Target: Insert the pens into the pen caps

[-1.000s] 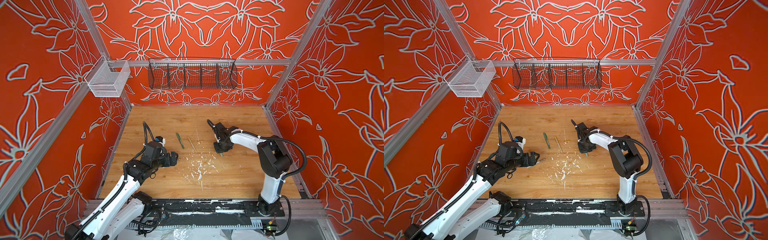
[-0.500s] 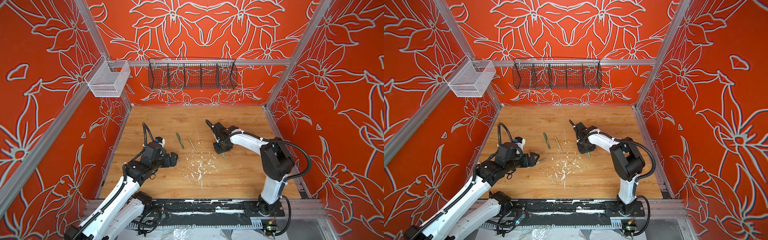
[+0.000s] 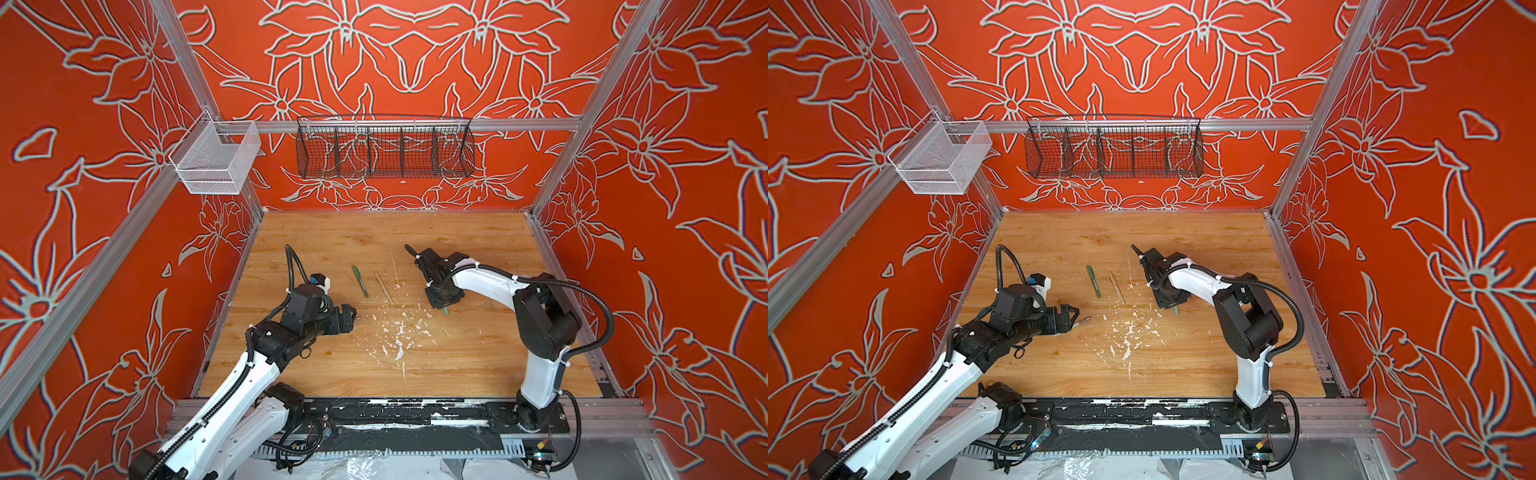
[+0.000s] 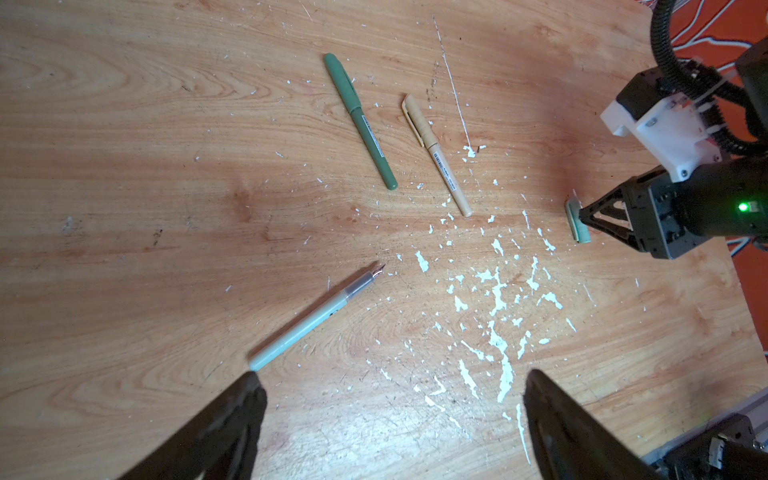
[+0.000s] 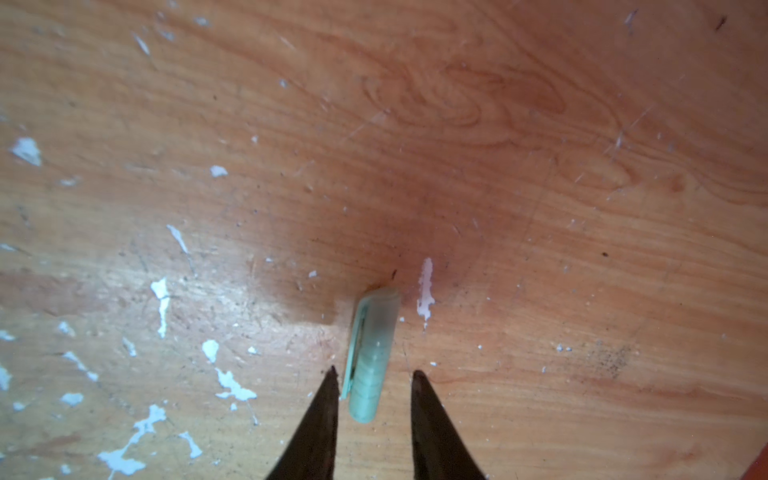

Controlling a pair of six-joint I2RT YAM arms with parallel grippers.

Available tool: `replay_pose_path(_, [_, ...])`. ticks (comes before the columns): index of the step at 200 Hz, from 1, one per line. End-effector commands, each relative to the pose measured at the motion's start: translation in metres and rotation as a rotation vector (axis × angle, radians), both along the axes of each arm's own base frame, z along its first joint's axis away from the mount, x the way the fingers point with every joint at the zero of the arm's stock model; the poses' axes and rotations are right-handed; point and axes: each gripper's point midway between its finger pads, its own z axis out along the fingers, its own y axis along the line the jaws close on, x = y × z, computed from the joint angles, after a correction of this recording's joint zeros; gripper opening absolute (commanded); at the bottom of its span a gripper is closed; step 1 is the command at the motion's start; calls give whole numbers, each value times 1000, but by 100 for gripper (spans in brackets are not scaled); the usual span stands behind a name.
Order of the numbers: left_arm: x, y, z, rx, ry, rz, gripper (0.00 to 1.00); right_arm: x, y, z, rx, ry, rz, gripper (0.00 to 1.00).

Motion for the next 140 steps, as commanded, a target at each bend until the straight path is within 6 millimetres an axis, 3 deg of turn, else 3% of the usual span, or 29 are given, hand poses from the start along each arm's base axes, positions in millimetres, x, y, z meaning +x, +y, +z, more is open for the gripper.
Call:
replay_pose_path(1, [-3, 2, -4, -1, 7, 6, 97, 1, 1, -6, 86, 6, -38, 30])
replay_pose_path(31, [-3, 2, -3, -1, 8, 7, 97, 3, 8, -12, 250, 33, -74, 27])
replay_pose_path(98, [-3, 0, -4, -8, 14, 5, 97, 2, 8, -22, 384, 54, -84, 26])
replay_pose_path(140, [-3, 1, -4, -7, 18, 6, 97, 1, 17, -11, 552, 64, -85, 28])
